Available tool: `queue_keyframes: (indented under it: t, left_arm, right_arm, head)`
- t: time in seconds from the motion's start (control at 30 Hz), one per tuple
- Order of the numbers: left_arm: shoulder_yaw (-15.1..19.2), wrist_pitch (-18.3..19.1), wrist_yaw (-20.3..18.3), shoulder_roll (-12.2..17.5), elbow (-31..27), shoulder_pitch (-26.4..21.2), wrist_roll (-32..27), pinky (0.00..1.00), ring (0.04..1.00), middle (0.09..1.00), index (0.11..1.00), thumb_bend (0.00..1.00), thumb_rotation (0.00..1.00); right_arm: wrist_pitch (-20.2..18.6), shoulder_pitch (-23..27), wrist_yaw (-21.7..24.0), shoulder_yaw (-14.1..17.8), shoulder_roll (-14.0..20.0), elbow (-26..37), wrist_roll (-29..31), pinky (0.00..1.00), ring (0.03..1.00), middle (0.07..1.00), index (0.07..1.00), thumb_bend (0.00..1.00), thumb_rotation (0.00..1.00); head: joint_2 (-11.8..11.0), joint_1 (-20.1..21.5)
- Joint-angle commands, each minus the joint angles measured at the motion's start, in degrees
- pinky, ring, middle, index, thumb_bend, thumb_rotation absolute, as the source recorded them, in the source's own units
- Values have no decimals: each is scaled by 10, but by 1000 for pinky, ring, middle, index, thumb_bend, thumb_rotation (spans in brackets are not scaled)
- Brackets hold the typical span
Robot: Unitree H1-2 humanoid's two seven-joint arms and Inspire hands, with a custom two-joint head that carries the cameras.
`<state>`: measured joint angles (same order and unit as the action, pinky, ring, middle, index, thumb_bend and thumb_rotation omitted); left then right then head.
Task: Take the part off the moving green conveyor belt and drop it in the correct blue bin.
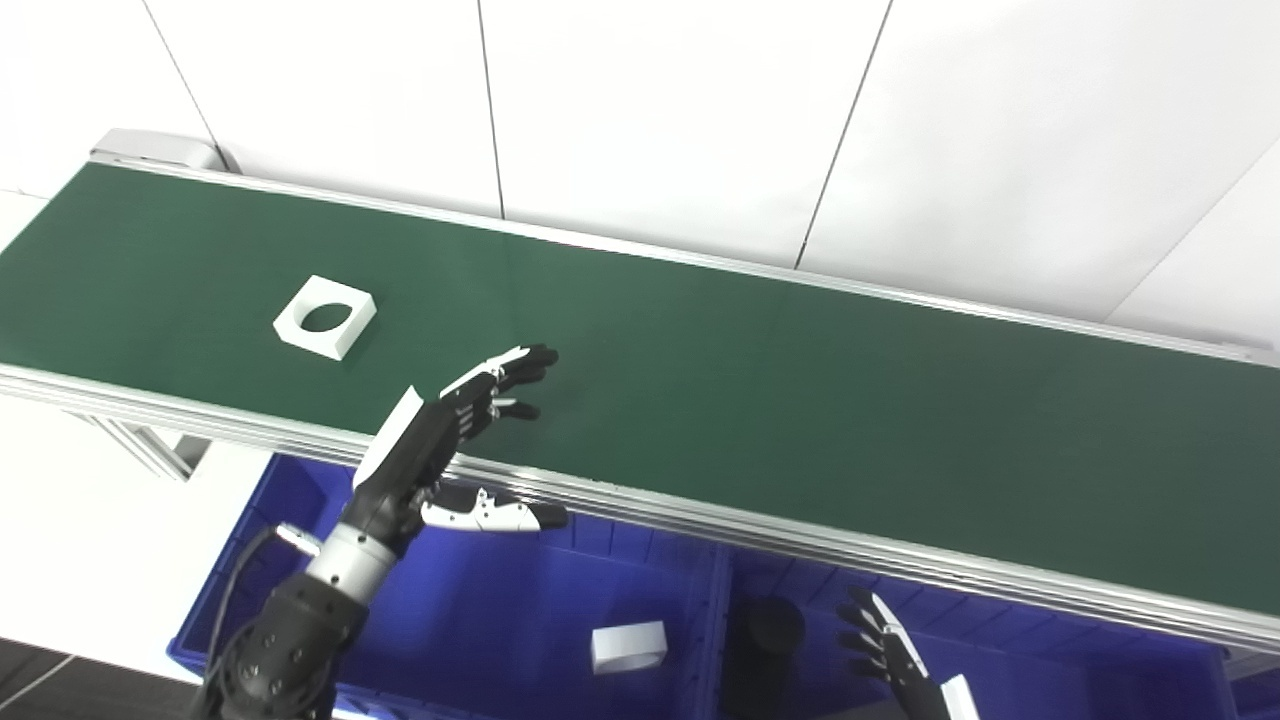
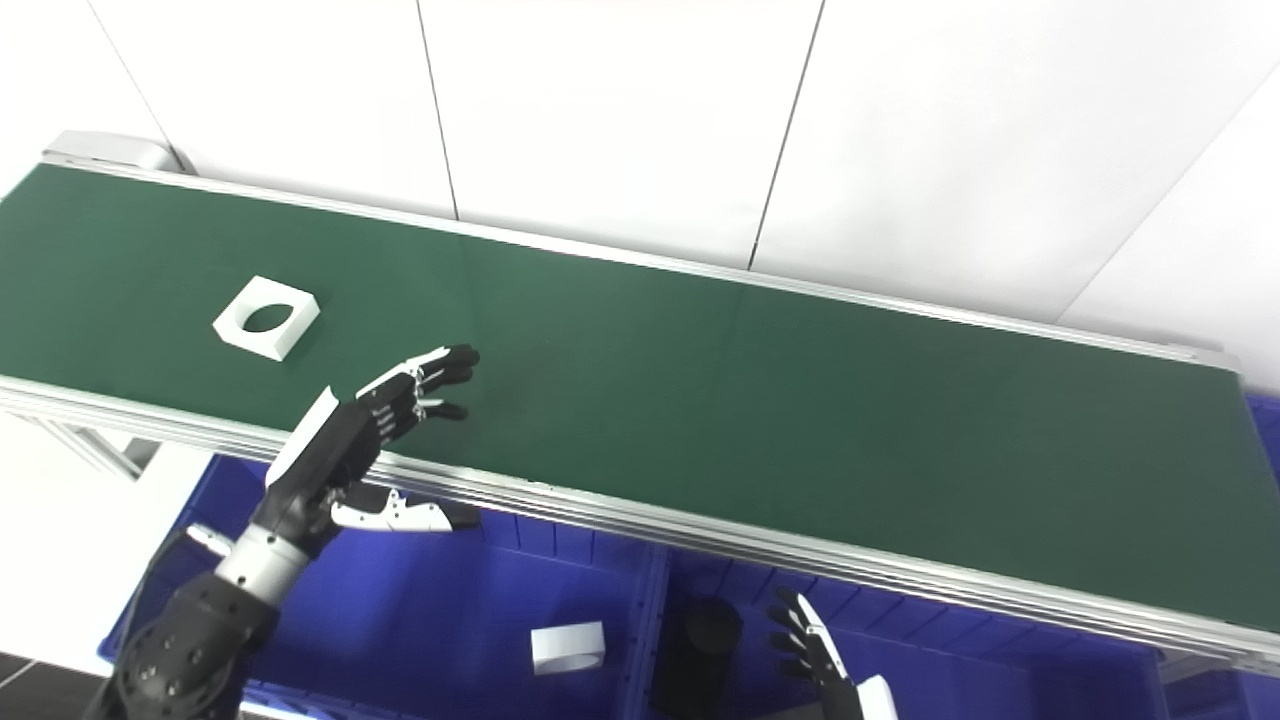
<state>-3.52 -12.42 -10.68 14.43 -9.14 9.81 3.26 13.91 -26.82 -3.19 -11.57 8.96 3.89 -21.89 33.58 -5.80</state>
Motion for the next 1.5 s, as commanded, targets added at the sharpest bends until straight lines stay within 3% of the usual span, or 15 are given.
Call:
queue_keyframes:
  t: [0.0,0.13,0.57,0.73,0.8,1.23,1.47]
  left_arm:
    - [9,-38,2,21,-2,-28,24,750,863,899,854,734,0]
    - [15,-35,0,48,2,-57,54,824,891,903,863,727,0]
    - [8,-52,-16,104,57,-143,100,778,880,911,893,786,12]
    - [2,-55,-9,107,72,-155,135,761,869,910,894,789,14]
    - [-1,-58,-6,110,80,-160,154,814,887,916,900,783,25]
    - [8,21,-3,130,81,-181,246,808,889,936,916,806,0]
    - [2,17,8,140,118,-203,270,794,881,941,921,817,0]
  right_arm:
    - [30,1,-11,3,-2,7,1,719,790,854,918,809,328]
    - [38,4,-13,5,-3,-1,1,718,786,849,911,807,327]
    - [67,12,-21,12,-4,-24,-4,696,765,835,891,819,318]
    - [72,18,-16,15,3,-37,13,696,764,838,890,819,315]
    - [70,19,-10,17,5,-40,26,708,776,840,890,831,305]
    - [73,26,-12,18,9,-52,23,737,790,842,904,815,288]
    - [73,27,-10,20,11,-52,27,744,797,840,902,806,270]
  head:
    - [0,1]
    - [0,6]
    - [-12,8]
    - [-25,-23]
    - [-30,-36]
    - [-43,-54]
    - [-43,-61]
